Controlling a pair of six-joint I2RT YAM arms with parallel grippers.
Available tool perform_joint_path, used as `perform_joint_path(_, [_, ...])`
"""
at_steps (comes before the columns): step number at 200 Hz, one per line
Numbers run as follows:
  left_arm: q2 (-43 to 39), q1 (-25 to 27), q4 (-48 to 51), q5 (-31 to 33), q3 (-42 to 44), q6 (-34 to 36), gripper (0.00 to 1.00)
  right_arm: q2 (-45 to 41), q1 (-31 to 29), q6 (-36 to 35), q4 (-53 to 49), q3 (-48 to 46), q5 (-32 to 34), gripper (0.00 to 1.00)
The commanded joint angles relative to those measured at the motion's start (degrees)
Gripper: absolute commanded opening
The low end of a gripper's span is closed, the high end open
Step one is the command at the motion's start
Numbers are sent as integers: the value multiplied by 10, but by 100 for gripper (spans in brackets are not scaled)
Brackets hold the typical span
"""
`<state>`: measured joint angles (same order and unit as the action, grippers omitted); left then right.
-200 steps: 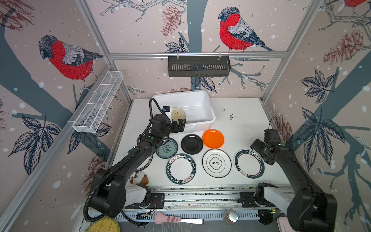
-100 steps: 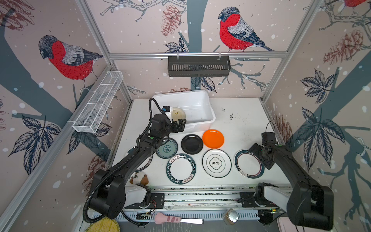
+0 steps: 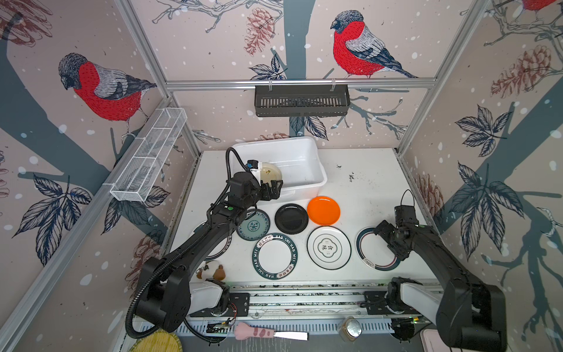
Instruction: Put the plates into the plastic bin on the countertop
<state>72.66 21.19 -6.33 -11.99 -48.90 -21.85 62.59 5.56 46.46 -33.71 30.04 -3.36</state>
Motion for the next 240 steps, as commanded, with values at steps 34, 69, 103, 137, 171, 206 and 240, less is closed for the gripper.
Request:
perform_joint_path(34, [-3, 0, -7, 2, 0, 7, 97, 2, 0, 34, 38, -10, -68, 99])
perform_joint_path(69, [0, 0, -8, 6, 2, 8, 97, 8, -1, 49, 51, -11, -103, 99])
perform_joint_path(103, [2, 0, -7, 7, 4, 9, 97, 13, -2, 36, 30, 7, -77, 99])
perform_joint_path(137, [-4, -1, -6, 12, 6, 12, 97, 2, 2, -9, -40, 67, 30, 99])
perform_joint_path(171, [-13, 0, -33, 21, 30, 7, 97, 6, 18, -44, -93, 83, 87, 99])
perform_joint_path(206, [-22, 0, -79, 18, 68, -8, 97, 24, 36, -51, -109, 84, 83, 99])
perform_joint_path(240, [-18, 0, -84, 14, 74, -1, 97, 70, 36, -41, -126, 79, 90, 99])
